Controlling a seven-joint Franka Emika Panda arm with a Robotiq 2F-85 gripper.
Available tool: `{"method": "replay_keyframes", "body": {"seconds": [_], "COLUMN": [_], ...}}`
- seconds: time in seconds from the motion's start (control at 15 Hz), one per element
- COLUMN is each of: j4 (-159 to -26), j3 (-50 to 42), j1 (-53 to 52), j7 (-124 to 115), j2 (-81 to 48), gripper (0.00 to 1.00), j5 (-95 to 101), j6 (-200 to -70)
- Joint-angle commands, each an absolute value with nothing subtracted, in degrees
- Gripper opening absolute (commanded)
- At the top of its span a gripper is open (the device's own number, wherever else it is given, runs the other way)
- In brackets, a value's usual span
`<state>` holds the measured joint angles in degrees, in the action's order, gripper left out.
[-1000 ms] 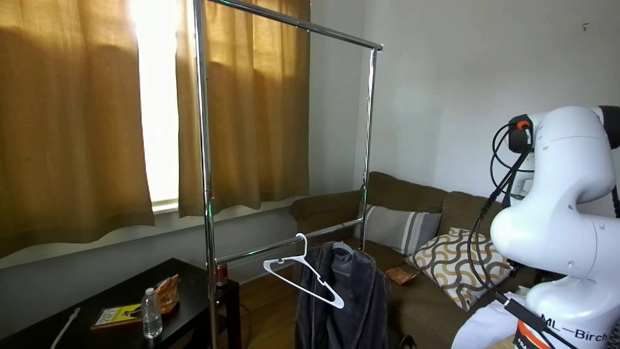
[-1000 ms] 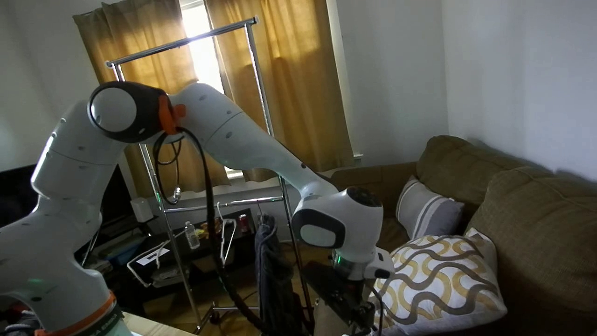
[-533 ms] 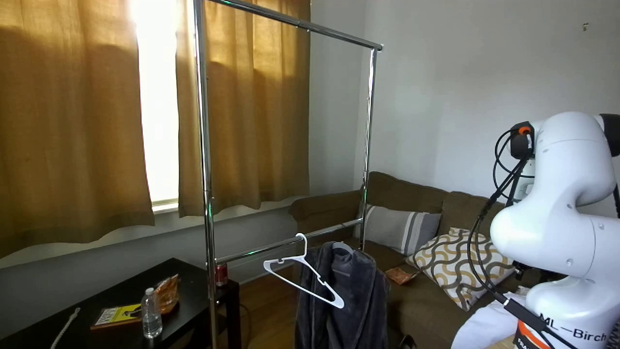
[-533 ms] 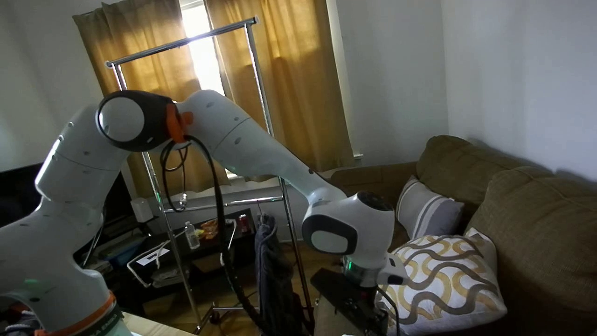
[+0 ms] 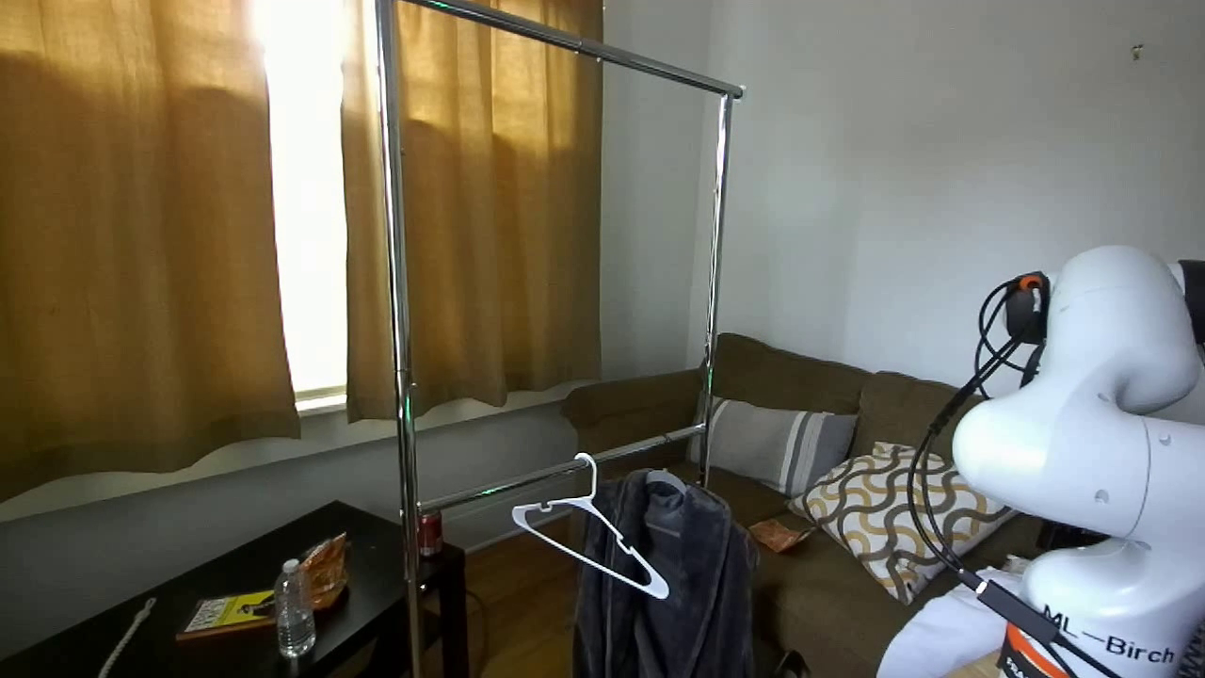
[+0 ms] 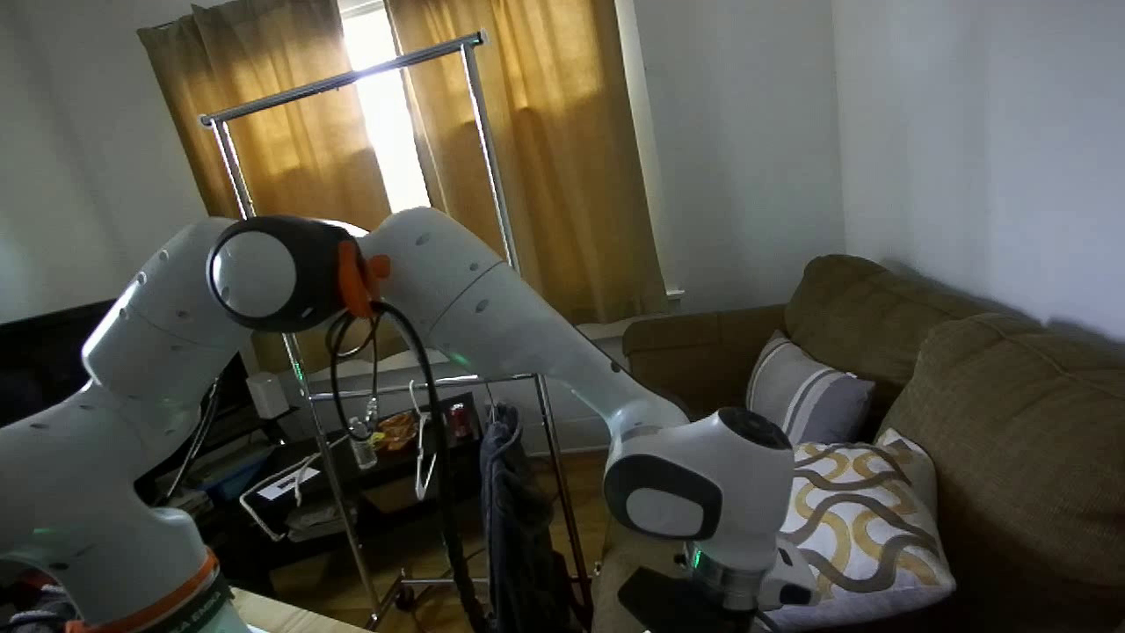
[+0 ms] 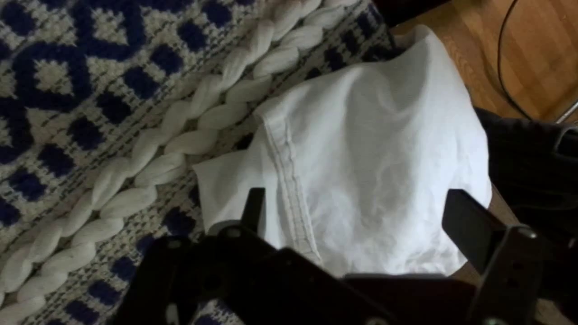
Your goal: Pick up the white cloth from the couch and put it on the bottom railing
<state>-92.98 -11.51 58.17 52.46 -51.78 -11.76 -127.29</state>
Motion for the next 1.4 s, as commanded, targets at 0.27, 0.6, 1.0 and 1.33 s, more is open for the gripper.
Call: {"method": "replay_keyframes", "body": {"seconds": [0.27, 0.6, 1.0, 1.33], "j4": [-83.18, -79.27, -74.74, -70.67], "j3": [-10.15, -7.73, -4.88, -4.16], "j1": [61.46, 62.02, 62.55, 62.79], "j7": [49.96, 49.64, 50.27, 50.87], "j2": [-59.09, -63.44, -67.67, -69.57], "gripper": [1.00, 1.00, 1.00, 0.99], "j5": [-7.66, -7.09, -7.81, -7.86], "j6": [-132.02, -129.00, -123.21, -115.98]}}
